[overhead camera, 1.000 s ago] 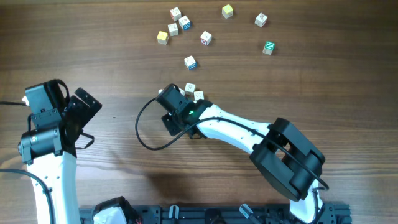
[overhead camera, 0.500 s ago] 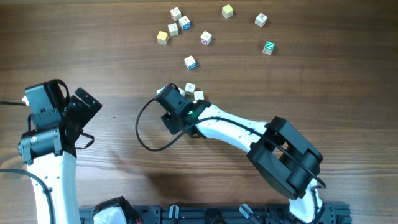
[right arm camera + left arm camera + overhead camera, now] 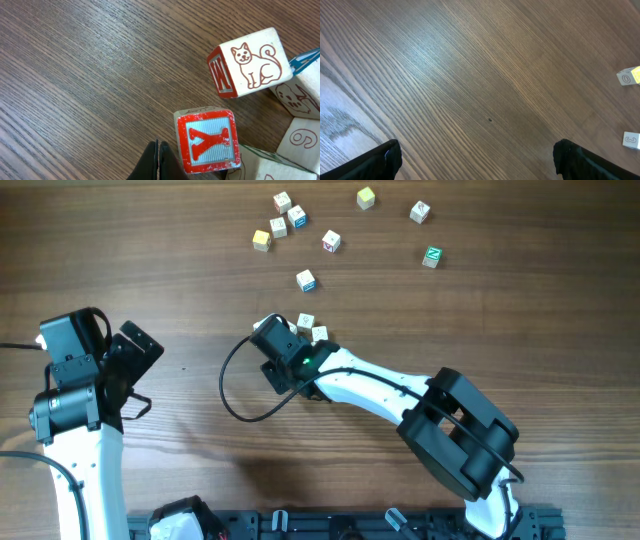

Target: Form a circle

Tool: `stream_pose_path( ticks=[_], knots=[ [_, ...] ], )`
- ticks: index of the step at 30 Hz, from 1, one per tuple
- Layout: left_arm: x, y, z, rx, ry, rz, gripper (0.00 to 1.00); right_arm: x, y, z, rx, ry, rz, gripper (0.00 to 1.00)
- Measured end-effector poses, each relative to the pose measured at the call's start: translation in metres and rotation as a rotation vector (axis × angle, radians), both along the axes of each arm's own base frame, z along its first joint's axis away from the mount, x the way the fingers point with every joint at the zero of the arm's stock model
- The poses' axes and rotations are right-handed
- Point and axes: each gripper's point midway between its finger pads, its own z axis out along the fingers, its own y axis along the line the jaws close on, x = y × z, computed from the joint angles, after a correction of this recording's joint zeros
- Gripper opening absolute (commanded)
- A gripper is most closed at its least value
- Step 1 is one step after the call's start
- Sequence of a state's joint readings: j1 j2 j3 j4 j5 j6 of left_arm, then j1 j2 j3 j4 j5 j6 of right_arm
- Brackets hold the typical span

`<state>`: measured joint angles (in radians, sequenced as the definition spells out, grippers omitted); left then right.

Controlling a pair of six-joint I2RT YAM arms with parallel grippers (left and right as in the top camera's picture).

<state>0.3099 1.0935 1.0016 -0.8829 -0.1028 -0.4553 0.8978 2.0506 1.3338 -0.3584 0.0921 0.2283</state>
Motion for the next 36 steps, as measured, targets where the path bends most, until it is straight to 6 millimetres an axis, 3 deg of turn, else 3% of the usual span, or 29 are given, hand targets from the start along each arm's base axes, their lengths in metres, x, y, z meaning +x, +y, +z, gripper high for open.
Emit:
stream_pose_path(
  ticks=[36],
  knots=[
    [0.0000,-0.0001,0.0000,0.000,0.000,0.000,1.00,0.0057,-0.0048,0.0009,-0.043,-0.046,0.024,0.04]
  ],
)
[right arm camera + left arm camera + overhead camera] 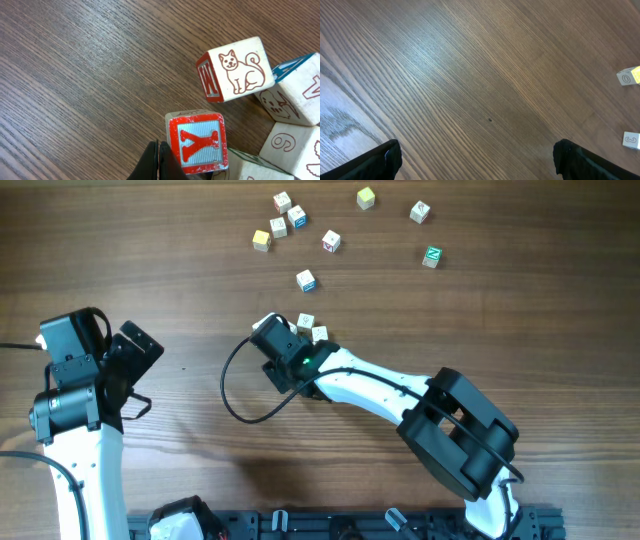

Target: Form a circle

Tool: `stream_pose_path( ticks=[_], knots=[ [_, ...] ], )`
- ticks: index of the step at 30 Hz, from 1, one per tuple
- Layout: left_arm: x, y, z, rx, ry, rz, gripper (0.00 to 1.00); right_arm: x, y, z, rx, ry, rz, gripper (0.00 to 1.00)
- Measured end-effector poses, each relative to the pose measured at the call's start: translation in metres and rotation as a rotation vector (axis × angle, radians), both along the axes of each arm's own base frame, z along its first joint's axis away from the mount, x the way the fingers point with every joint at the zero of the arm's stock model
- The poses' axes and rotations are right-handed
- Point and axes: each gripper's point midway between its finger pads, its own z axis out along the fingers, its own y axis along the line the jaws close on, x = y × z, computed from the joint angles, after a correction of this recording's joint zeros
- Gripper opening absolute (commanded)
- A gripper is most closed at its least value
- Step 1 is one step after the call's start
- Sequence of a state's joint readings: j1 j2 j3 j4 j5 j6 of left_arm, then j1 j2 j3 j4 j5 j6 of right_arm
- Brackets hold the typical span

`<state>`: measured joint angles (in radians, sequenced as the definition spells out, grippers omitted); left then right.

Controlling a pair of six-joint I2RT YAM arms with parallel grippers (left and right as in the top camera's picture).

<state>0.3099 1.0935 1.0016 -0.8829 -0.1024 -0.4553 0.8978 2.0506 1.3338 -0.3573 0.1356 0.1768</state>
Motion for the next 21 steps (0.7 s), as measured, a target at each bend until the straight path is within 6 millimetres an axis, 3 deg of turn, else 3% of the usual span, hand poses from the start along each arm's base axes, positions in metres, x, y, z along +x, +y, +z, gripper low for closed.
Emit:
stream_pose_path(
  ticks=[10,21],
  knots=[
    [0.000,0.000,0.000,0.000,0.000,0.000,1.00,0.000,0.000,0.000,-0.004,-0.003,0.002,0.04],
    [0.000,0.000,0.000,0.000,0.000,0.000,1.00,-0.014,0.006,0.005,0.029,0.056,0.062,0.04]
  ],
)
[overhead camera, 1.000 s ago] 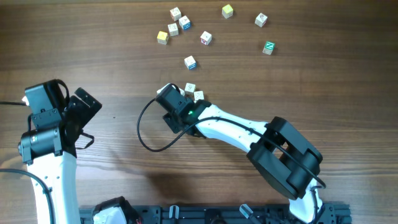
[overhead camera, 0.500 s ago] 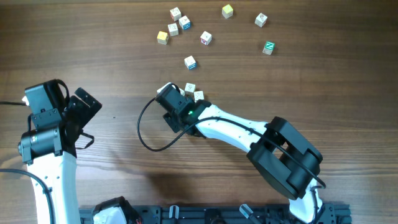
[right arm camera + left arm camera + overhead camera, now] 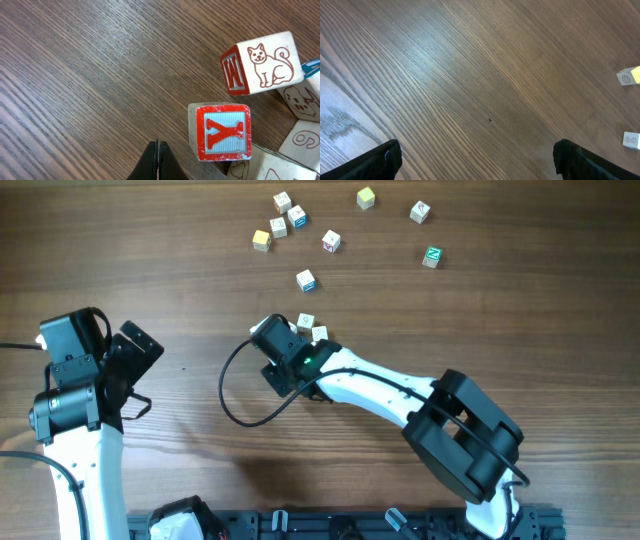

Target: Form a circle

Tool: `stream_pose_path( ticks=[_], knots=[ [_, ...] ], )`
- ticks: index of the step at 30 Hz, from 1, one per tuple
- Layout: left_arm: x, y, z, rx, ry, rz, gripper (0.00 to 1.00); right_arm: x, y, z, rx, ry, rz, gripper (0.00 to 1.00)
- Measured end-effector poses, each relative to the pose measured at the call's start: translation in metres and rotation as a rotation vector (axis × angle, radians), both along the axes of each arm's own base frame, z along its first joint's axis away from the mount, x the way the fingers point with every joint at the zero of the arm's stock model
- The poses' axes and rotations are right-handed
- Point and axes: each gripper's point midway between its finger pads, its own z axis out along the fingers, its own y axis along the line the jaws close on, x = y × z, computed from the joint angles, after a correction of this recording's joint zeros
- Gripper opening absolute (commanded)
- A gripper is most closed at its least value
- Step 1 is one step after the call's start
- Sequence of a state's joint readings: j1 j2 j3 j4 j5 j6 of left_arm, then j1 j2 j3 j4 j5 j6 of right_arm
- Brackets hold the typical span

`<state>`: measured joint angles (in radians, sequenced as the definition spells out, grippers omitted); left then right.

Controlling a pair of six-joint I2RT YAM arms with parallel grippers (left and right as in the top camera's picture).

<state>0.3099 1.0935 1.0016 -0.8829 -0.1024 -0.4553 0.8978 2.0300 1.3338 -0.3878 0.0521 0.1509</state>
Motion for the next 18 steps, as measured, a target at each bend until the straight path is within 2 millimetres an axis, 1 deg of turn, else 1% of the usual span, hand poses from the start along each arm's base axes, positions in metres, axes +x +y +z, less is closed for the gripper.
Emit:
stream_pose_path(
  ticks=[9,18],
  knots=[
    [0.0000,0.0000,0.0000,0.000,0.000,0.000,1.00,0.0040,-0.0049,-0.0001,-0.015,-0.011,-0.011,0.04],
    [0.0000,0.0001,0.0000,0.000,0.000,0.000,1.00,0.0062,-0.0035,0.0012,-0.008,-0.020,-0.011,0.05]
  ],
)
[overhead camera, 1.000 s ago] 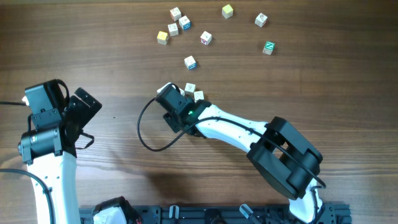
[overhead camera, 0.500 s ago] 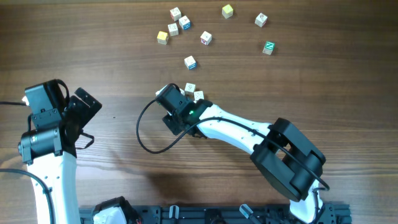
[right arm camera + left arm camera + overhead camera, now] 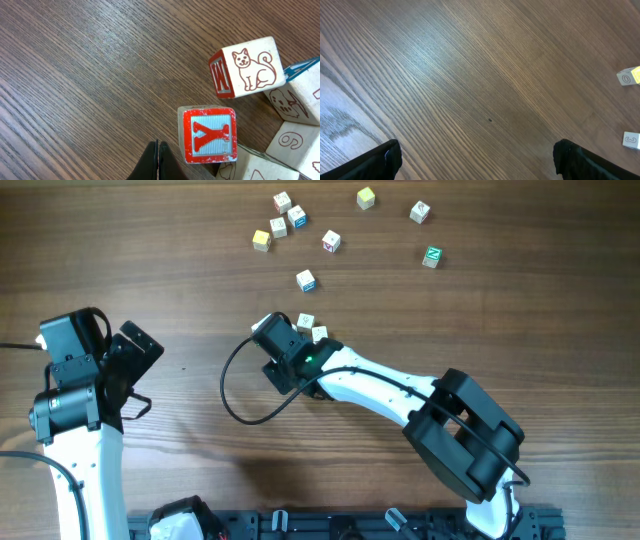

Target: Form a circle

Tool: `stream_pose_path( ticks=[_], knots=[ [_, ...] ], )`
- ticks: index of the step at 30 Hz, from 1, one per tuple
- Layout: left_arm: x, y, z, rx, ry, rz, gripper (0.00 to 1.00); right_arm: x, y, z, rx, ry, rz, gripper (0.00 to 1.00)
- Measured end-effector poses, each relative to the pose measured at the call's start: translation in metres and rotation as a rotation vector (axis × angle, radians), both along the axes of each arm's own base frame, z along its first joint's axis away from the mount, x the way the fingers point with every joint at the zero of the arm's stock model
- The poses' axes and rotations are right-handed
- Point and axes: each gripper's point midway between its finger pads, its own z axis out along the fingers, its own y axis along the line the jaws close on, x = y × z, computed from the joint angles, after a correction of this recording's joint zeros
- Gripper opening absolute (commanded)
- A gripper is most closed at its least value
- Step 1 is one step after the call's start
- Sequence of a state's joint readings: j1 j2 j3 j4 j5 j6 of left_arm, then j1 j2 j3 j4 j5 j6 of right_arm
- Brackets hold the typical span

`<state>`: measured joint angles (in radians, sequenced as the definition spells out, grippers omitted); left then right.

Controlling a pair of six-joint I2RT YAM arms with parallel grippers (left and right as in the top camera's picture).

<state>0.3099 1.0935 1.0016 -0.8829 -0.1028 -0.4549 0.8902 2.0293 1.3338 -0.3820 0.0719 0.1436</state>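
Observation:
Several small wooden letter blocks lie scattered at the table's far side, among them a yellow-topped one (image 3: 366,197) and a green one (image 3: 432,256). My right gripper (image 3: 158,149) is shut and empty, its tips down near the tabletop just left of a red Y block (image 3: 209,135). A block with a cat drawing (image 3: 245,67) lies beyond it, with more blocks (image 3: 292,142) packed at the right. From overhead the right gripper (image 3: 268,332) sits beside two pale blocks (image 3: 306,322). My left gripper (image 3: 477,160) is open over bare wood, far from the blocks.
A black cable (image 3: 232,395) loops left of the right arm. Two pale blocks (image 3: 630,76) show at the right edge of the left wrist view. The wooden tabletop (image 3: 500,310) spreads to every side, and the left arm (image 3: 80,390) stands at the left.
My right gripper has shifted slightly, so the Y block and cat block sit a little further left in its view. It remains shut. The left arm and the scattered blocks have not moved.
Throughout, my right gripper stayed shut at the table just left of the Y block, with only small shifts of its position from moment to moment. The Y and cat blocks kept about the same spacing. The left gripper stayed open and still.

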Motion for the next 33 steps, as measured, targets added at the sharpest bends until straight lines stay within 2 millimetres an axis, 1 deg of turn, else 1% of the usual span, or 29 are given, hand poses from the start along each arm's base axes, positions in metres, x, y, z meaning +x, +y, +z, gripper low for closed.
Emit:
stream_pose_path(
  ticks=[8,12,33],
  knots=[
    [0.0000,0.0000,0.0000,0.000,0.000,0.000,1.00,0.0006,0.0007,-0.0003,0.002,-0.002,0.000,0.05],
    [0.0000,0.0000,0.0000,0.000,0.000,0.000,1.00,-0.0001,-0.0002,-0.0070,-0.008,0.006,0.000,0.05],
    [0.0000,0.0000,0.0000,0.000,0.000,0.000,1.00,0.0041,-0.0049,-0.0070,-0.026,-0.010,-0.016,0.05]
  ],
)
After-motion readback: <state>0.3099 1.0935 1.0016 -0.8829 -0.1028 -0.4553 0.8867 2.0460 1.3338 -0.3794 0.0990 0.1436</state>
